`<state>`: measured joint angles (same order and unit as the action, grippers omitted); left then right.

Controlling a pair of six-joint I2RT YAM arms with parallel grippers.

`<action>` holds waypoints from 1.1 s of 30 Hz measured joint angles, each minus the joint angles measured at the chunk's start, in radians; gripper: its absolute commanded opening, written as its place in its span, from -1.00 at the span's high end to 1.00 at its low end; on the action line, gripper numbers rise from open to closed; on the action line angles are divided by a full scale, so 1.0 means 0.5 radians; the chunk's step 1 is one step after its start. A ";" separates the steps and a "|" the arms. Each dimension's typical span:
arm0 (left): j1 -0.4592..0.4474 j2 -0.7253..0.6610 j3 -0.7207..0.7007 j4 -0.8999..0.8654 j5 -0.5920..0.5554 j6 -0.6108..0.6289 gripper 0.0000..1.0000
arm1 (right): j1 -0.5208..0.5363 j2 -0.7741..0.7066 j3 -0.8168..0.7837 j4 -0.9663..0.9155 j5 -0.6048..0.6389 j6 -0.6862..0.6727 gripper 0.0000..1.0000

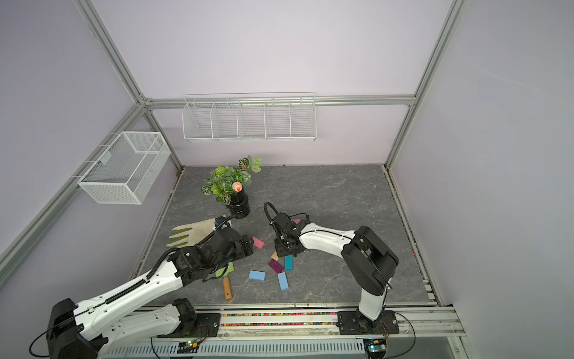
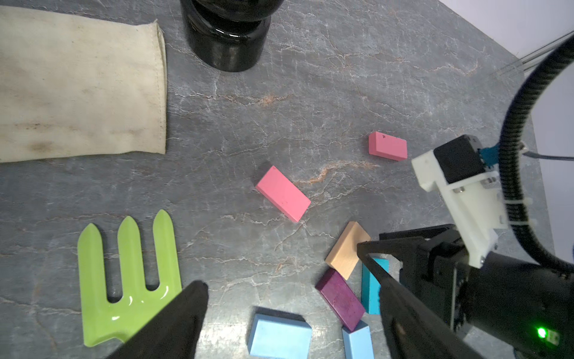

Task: Assemble the number 8 with building blocks
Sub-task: Adjust the building block at the center of the board, then pick up the building block from the center of the board.

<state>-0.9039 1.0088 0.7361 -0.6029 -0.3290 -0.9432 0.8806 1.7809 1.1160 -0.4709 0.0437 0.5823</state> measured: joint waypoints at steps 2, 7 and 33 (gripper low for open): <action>0.000 0.000 0.000 0.001 0.000 -0.001 -0.81 | 0.021 -0.003 0.000 -0.023 0.023 0.014 -0.18; 0.000 0.000 0.000 0.007 0.000 -0.014 -0.81 | 0.046 -0.126 -0.057 -0.114 0.155 0.066 -0.25; -0.009 -0.108 -0.002 -0.002 -0.024 -0.014 -0.81 | 0.195 0.042 0.077 -0.087 0.121 0.360 -0.20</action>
<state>-0.9085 0.9550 0.7353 -0.6041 -0.3408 -0.9501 0.9779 1.8019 1.1545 -0.5144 0.1040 0.7624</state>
